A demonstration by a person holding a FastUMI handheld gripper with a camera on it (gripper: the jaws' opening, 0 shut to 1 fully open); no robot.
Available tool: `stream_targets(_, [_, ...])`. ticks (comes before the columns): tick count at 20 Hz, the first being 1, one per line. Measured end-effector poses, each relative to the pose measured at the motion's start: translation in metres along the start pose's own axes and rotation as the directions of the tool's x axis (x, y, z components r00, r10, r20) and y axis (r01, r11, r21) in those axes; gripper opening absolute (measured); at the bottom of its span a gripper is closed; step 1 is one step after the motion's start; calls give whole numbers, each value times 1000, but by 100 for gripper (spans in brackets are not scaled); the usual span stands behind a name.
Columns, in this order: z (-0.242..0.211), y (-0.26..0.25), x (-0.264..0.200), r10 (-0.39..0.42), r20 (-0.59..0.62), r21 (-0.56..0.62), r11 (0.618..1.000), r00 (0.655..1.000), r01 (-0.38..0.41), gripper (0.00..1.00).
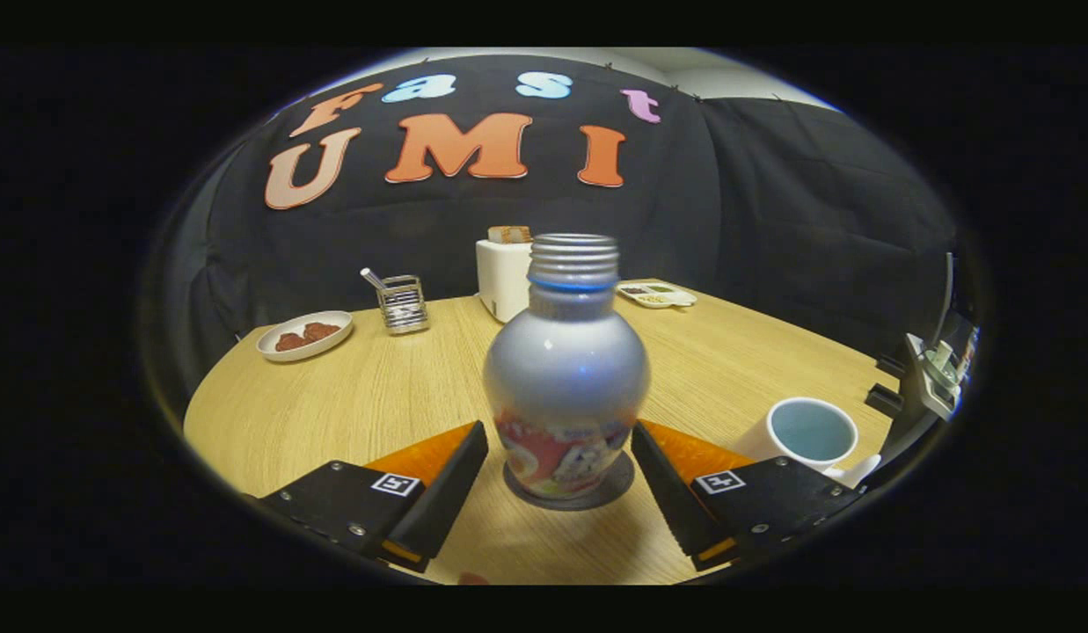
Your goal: Take the bottle from table, then pour the juice into the cup, finally place the bottle on the coaster
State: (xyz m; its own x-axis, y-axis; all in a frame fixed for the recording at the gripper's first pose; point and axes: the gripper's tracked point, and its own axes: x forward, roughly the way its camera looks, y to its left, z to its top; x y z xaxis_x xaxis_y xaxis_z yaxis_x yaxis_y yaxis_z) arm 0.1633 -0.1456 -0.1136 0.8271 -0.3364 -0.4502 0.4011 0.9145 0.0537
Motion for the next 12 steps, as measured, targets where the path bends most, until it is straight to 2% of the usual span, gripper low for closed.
stream_targets(6, [-1,11,-46,41,47,-7,999,998,-41,98])
stream_targets(12, [5,36,-115,136,137,-55,990,981,-129,97])
